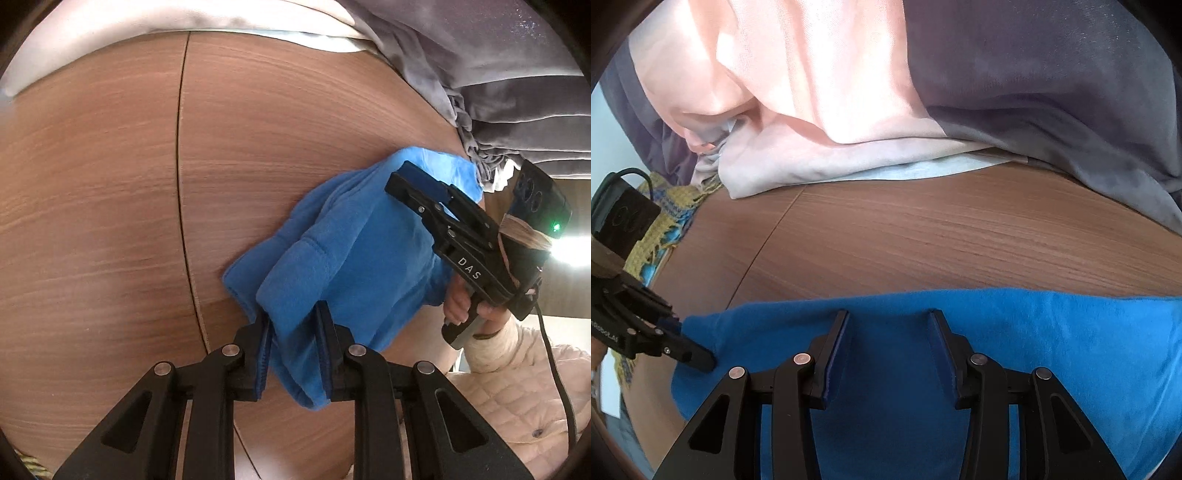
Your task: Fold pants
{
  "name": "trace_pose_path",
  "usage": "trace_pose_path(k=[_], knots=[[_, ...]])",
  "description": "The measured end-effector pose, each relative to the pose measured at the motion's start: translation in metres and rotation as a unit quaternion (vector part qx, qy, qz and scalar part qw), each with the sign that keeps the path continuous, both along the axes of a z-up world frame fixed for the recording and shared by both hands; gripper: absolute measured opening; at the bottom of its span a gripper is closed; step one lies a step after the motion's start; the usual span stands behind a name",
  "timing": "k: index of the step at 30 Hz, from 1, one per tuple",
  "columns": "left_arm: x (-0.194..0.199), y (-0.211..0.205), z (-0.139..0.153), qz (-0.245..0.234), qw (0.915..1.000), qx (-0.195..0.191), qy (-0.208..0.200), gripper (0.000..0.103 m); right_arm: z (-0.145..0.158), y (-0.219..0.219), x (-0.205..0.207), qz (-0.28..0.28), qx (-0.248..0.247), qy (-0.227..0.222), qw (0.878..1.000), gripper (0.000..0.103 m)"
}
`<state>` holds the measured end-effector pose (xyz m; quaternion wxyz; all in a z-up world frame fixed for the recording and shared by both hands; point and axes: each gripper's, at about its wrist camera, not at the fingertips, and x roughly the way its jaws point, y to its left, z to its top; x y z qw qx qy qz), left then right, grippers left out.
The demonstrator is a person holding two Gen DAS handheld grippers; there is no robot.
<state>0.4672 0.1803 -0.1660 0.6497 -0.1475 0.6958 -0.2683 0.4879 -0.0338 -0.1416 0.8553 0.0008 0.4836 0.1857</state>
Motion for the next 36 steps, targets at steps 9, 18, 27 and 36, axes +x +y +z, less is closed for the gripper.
trace_pose_path(k=[9,18,27,36], knots=[[-0.027,0.000,0.047,0.010,0.9813,0.117,-0.153,0.046,0.018,-0.005,-0.014,0.001,-0.002,-0.018,1.000,0.044],[-0.092,-0.037,0.083,0.009,0.9285,0.221,-0.298,0.048,0.060,-0.032,-0.068,-0.014,0.005,-0.061,0.998,0.044],[-0.139,-0.076,0.079,0.085,0.8949,0.247,-0.362,0.051,0.061,-0.079,-0.130,-0.053,-0.008,-0.042,0.998,0.044],[-0.155,-0.082,0.058,0.125,0.8735,0.291,-0.370,0.052,0.025,-0.095,-0.168,-0.035,-0.007,0.032,0.999,0.044]])
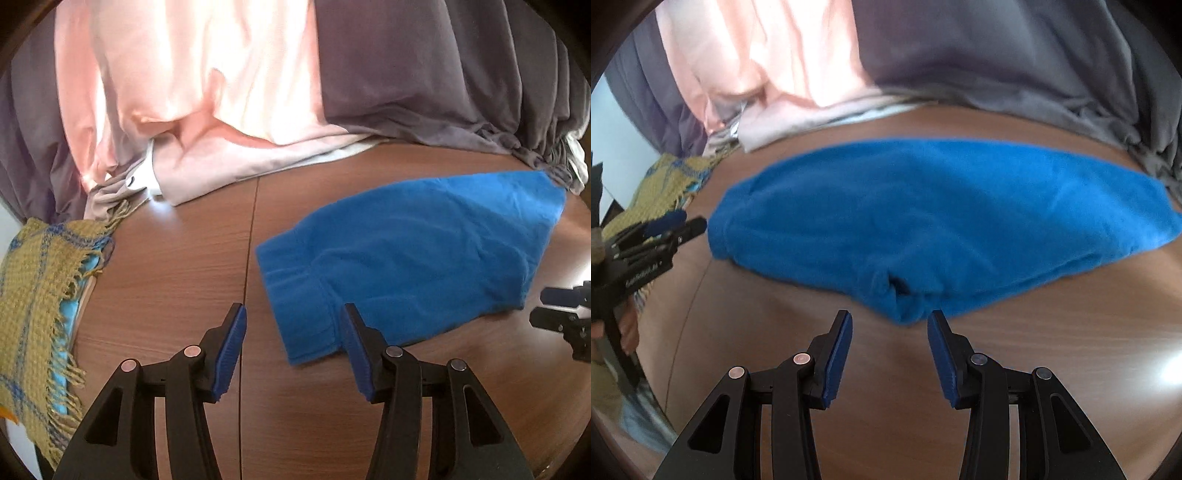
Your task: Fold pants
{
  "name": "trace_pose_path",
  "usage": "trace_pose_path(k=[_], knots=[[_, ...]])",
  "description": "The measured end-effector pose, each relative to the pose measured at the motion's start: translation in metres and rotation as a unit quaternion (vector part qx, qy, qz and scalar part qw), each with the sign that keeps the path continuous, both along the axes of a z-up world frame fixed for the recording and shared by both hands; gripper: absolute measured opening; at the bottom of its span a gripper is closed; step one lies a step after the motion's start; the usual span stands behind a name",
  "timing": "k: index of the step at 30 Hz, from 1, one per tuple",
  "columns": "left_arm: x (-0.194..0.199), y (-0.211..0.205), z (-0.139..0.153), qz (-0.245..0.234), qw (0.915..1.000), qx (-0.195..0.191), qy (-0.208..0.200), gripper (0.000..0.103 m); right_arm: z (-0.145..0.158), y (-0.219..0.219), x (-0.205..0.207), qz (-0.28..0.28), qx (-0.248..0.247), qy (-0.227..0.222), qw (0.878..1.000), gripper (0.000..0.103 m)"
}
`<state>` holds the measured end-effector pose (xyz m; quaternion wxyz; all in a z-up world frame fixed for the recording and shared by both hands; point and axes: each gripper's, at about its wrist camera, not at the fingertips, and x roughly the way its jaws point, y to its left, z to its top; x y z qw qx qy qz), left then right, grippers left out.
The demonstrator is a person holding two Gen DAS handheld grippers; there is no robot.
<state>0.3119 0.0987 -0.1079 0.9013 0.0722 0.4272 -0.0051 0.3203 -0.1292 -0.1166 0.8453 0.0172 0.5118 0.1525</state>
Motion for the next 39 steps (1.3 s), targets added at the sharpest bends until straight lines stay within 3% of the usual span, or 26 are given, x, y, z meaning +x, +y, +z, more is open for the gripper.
trace_pose_path(k=[3,10,14,21,22,23,26,34,39], knots=[[0.001,-0.005,-0.004,-0.016,0.9997,0.019,-0.007,0.052,-0.004,-0.002,0.001,0.011,0.014,-0.006,1.000,0.044],[0.011,-0.007,-0.011,-0.031,0.9992,0.021,-0.011,0.052,-0.014,0.008,0.016,0.049,0.051,0.010,0.997,0.044],[0.016,-0.011,-0.015,-0.035,0.9987,0.036,-0.012,0.052,-0.020,0.006,0.024,0.044,0.055,0.022,0.997,0.044],[0.028,-0.004,-0.032,-0.017,0.9991,0.028,0.028,0.054,-0.025,0.005,0.038,0.029,0.078,0.029,0.996,0.043],[0.029,-0.004,-0.035,-0.016,0.9989,0.029,0.033,0.054,-0.025,0.006,0.038,0.029,0.078,0.028,0.996,0.039],[0.029,-0.005,-0.037,-0.016,0.9987,0.034,0.035,0.054,-0.023,0.006,0.036,0.028,0.073,0.024,0.997,0.028],[0.029,-0.009,-0.039,-0.015,0.9980,0.048,0.038,0.054,-0.019,0.008,0.027,0.037,0.059,0.019,0.997,0.014],[0.032,-0.009,-0.043,-0.006,0.9964,0.066,0.052,0.058,-0.012,0.016,-0.003,0.044,0.033,0.006,0.998,0.012],[0.032,-0.010,-0.043,-0.006,0.9950,0.082,0.057,0.061,-0.028,0.010,-0.005,0.028,0.051,0.042,0.997,0.012]])
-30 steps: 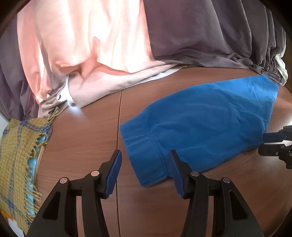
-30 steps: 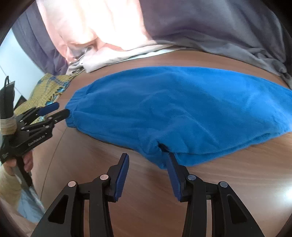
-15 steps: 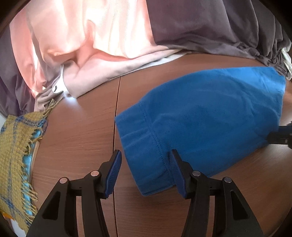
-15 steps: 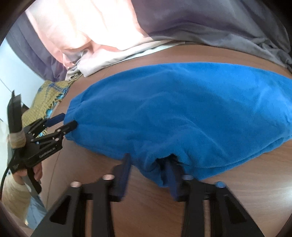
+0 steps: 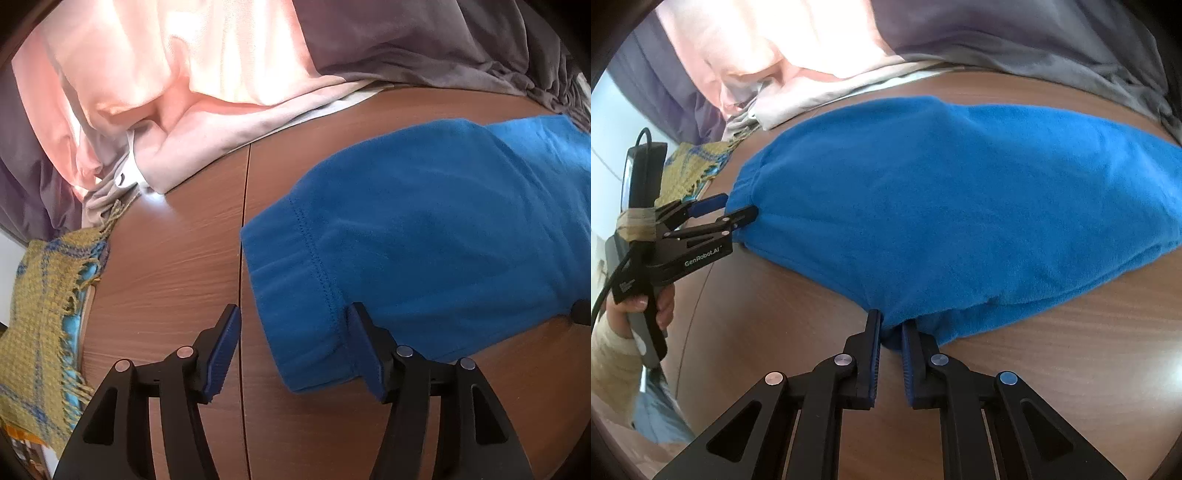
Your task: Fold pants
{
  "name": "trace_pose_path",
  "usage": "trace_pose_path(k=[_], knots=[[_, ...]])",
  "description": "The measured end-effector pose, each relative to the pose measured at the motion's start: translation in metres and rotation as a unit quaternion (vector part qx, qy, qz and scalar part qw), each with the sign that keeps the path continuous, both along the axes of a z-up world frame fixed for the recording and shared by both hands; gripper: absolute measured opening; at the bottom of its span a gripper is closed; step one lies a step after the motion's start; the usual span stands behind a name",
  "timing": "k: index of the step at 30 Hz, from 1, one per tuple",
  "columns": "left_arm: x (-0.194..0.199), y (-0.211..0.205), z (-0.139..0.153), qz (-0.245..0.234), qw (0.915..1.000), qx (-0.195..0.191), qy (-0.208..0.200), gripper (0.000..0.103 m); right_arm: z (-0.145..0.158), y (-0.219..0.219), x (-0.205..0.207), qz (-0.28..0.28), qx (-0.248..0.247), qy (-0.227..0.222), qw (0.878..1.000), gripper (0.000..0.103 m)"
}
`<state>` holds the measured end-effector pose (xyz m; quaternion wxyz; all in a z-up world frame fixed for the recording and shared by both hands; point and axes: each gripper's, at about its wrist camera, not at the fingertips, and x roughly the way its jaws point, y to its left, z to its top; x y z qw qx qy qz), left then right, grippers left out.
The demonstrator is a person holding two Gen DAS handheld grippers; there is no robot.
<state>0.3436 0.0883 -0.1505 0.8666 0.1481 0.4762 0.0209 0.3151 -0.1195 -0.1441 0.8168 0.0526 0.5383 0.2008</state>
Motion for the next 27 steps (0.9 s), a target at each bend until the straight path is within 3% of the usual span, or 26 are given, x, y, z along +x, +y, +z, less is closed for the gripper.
trace_pose_path(k=[6,9,11,17,23,27], knots=[[-0.001,0.000,0.003,0.005,0.9999,0.010,0.002,0.067,0.000,0.006,0.000,0.007,-0.010,0.000,1.000,0.013],[-0.012,-0.001,0.013,0.001,0.9998,0.019,-0.007,0.068,0.003,0.007,-0.002,0.010,-0.014,0.000,1.000,0.024],[-0.024,-0.003,0.024,0.002,0.9993,0.029,-0.022,0.069,0.011,0.005,-0.007,0.008,-0.015,-0.010,1.000,0.037],[-0.056,-0.013,0.042,0.016,0.9952,0.083,-0.049,0.069,0.034,-0.009,-0.027,-0.017,-0.039,-0.046,0.998,0.041],[-0.089,-0.031,0.066,0.033,0.9963,0.040,-0.069,0.069,0.055,-0.028,-0.045,-0.040,-0.043,-0.081,0.995,0.041],[-0.102,-0.055,0.078,0.033,0.9957,0.009,-0.086,0.069,0.068,-0.058,-0.051,-0.070,-0.038,-0.103,0.991,0.047]])
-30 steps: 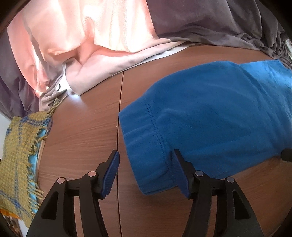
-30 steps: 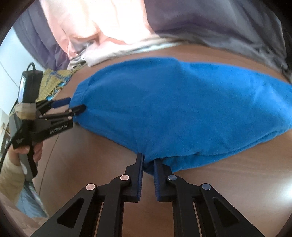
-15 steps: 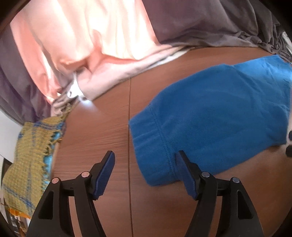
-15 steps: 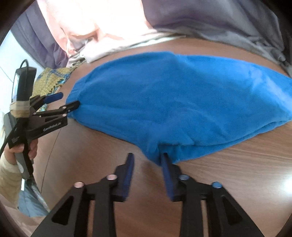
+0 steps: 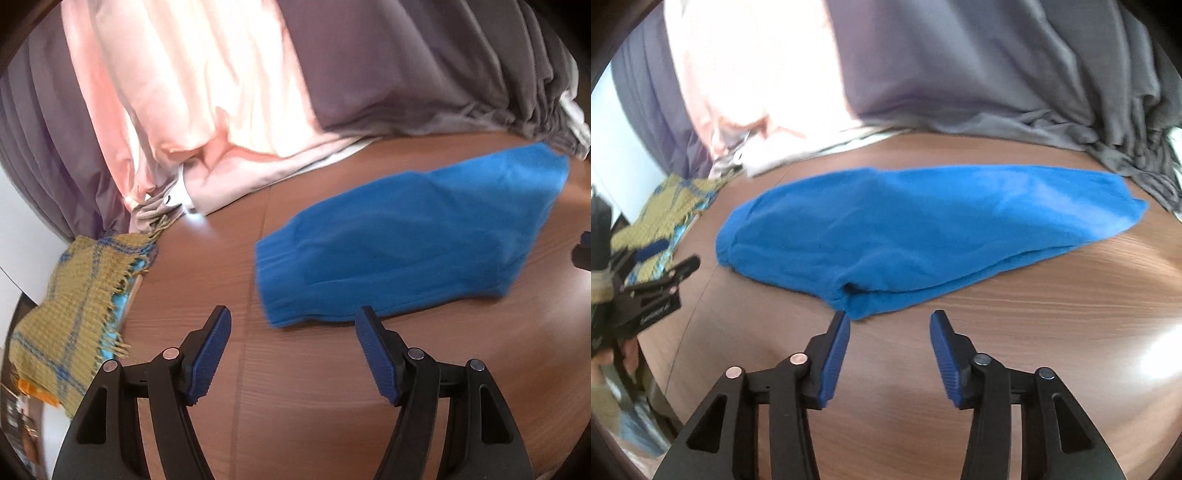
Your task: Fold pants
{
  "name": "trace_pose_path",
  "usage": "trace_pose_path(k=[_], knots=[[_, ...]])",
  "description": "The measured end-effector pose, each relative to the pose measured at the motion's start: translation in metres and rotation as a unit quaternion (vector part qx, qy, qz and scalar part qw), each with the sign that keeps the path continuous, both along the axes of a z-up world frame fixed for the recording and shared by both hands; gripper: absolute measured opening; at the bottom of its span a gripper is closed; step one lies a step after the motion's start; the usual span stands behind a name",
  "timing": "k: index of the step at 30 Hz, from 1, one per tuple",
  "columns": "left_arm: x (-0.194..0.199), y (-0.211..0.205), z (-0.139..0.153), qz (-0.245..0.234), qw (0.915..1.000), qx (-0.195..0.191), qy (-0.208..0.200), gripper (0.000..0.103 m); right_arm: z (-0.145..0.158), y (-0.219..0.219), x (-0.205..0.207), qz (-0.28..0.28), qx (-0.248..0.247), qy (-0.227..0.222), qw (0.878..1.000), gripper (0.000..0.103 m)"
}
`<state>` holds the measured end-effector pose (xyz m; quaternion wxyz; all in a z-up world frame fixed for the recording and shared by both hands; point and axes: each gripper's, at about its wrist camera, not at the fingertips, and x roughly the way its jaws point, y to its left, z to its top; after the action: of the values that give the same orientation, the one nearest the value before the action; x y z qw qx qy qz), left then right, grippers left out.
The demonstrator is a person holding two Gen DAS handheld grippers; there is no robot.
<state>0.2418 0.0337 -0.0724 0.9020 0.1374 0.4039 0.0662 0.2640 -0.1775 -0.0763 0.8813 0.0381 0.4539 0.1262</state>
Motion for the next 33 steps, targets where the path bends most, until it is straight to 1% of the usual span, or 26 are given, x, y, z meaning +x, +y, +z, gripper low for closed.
trace_pose_path(k=[3,8,11,15,18,21,22,24,27,30,33], knots=[[-0.008,-0.026,0.008,-0.005,0.9999,-0.003,-0.014,0.070,0.011,-0.026,-0.003,-0.011,0.002,-0.018,1.000,0.047],[-0.012,-0.073,0.021,-0.020,0.9988,-0.034,-0.028,0.070,0.032,-0.071,-0.004,-0.032,0.000,-0.050,0.998,0.047],[-0.009,-0.098,0.022,-0.023,0.9982,-0.046,-0.030,0.070,0.041,-0.096,-0.002,-0.040,-0.002,-0.066,0.997,0.047],[-0.004,-0.131,0.019,-0.018,0.9982,-0.047,-0.031,0.070,0.051,-0.128,0.004,-0.049,-0.015,-0.090,0.995,0.047],[0.001,-0.153,0.010,0.005,0.9991,-0.032,-0.030,0.070,0.052,-0.152,0.015,-0.054,-0.030,-0.100,0.993,0.047],[0.007,-0.172,-0.001,0.039,0.9988,-0.016,-0.025,0.069,0.047,-0.175,0.031,-0.067,-0.043,-0.105,0.991,0.047],[0.010,-0.180,-0.005,0.059,0.9979,-0.008,-0.025,0.069,0.044,-0.182,0.036,-0.073,-0.044,-0.104,0.991,0.047],[0.013,-0.190,-0.009,0.084,0.9960,0.002,-0.030,0.069,0.037,-0.197,0.050,-0.087,-0.041,-0.097,0.991,0.047],[0.018,-0.205,-0.016,0.125,0.9916,0.006,-0.033,0.069,0.026,-0.218,0.067,-0.098,-0.031,-0.087,0.991,0.047],[0.027,-0.218,-0.025,0.138,0.9901,0.014,-0.023,0.069,0.011,-0.240,0.088,-0.102,-0.025,-0.070,0.992,0.047],[0.039,-0.228,-0.036,0.152,0.9883,0.014,-0.002,0.069,-0.001,-0.256,0.104,-0.106,-0.022,-0.065,0.992,0.047]])
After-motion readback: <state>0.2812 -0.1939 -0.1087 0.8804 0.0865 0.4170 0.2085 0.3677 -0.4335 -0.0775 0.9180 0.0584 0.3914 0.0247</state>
